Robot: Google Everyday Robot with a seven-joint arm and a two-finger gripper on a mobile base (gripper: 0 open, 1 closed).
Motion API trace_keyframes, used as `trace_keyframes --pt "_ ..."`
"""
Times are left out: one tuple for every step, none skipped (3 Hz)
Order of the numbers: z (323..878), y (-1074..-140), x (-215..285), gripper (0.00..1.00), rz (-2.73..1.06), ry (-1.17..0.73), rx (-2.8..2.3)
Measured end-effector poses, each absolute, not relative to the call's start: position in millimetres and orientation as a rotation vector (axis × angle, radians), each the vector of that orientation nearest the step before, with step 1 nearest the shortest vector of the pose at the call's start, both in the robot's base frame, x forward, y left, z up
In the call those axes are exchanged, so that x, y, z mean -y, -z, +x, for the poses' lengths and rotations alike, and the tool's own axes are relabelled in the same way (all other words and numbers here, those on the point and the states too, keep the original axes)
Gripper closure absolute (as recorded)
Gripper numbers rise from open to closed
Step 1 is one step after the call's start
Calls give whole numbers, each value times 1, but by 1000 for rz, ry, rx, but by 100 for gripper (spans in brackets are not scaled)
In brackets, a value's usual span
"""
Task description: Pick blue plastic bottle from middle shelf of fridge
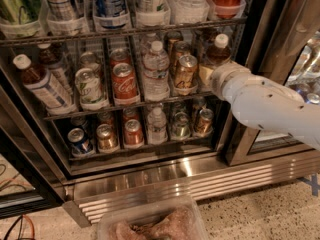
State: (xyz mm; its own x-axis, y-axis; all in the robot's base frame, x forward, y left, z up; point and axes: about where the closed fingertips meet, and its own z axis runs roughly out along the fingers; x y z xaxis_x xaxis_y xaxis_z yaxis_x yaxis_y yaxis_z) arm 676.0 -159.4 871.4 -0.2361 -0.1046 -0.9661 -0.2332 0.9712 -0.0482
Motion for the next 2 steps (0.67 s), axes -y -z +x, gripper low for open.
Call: trace_keyframes --pt "674 -882 160 100 -257 -117 -1791" --pt "665 -919 165 100 -283 -93 -1730"
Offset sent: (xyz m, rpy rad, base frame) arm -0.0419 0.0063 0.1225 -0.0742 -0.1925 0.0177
